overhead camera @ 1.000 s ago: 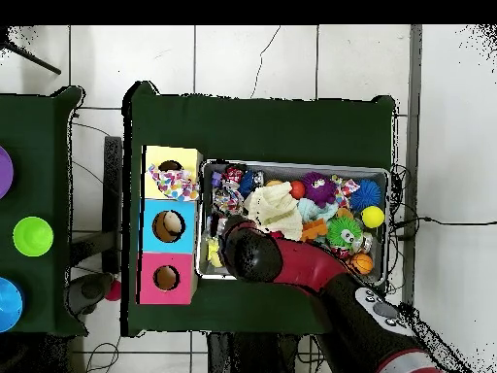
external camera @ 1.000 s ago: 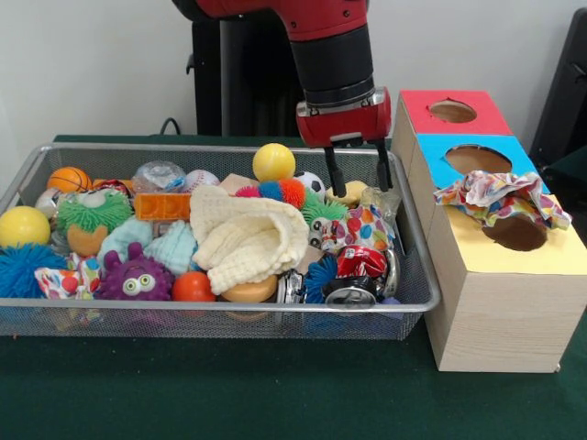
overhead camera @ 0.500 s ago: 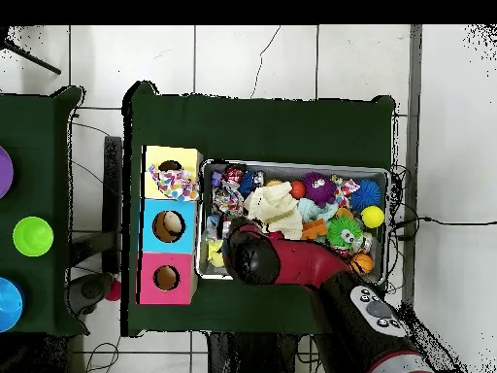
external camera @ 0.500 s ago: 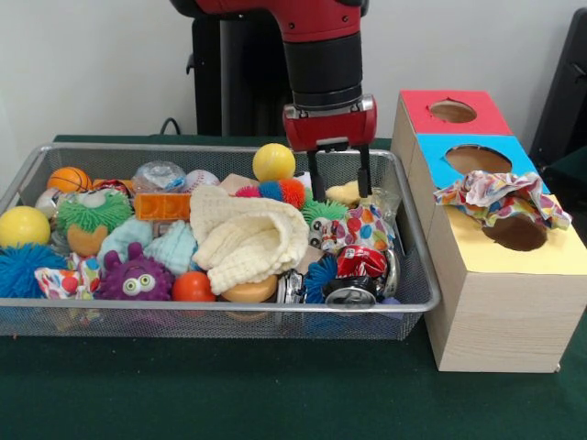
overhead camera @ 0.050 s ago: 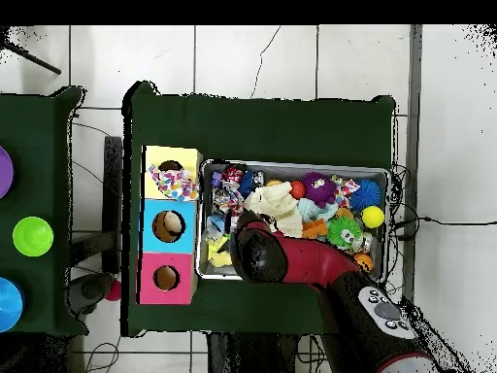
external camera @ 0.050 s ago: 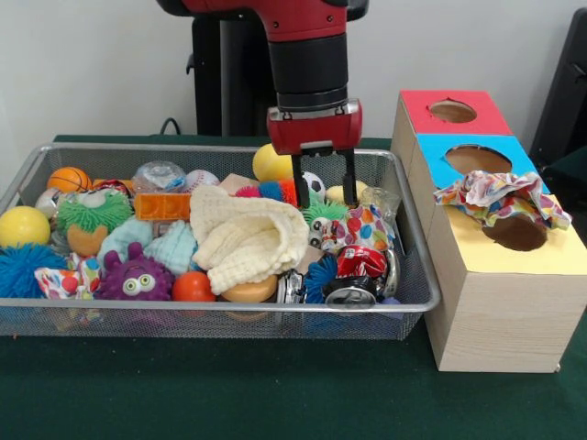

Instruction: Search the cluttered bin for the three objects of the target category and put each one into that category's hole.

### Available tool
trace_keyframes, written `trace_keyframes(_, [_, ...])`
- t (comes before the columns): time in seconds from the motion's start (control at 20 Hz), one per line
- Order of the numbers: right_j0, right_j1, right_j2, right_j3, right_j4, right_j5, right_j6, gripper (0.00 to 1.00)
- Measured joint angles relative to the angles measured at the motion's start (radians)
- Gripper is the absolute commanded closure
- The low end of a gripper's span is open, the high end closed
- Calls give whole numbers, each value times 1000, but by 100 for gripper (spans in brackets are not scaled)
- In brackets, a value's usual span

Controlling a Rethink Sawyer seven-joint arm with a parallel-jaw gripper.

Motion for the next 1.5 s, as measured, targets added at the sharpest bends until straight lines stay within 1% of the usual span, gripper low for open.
trace_keyframes(0.15, [-14,5,0,1,8,-56,0,0])
trace_keyframes(0.2, [-25,10,0,1,18,-99,0,0])
trace_keyframes(0.4, [-47,24,3,2,37,-154,0,0])
trace_keyframes(0.7, [-68,43,17,10,75,-156,0,0])
trace_keyframes(0.9, [-82,58,39,26,114,-144,0,0])
trace_keyframes(1.25, [-89,73,80,58,162,-110,0,0])
trace_keyframes(1.5, [-89,77,103,77,187,-103,0,0])
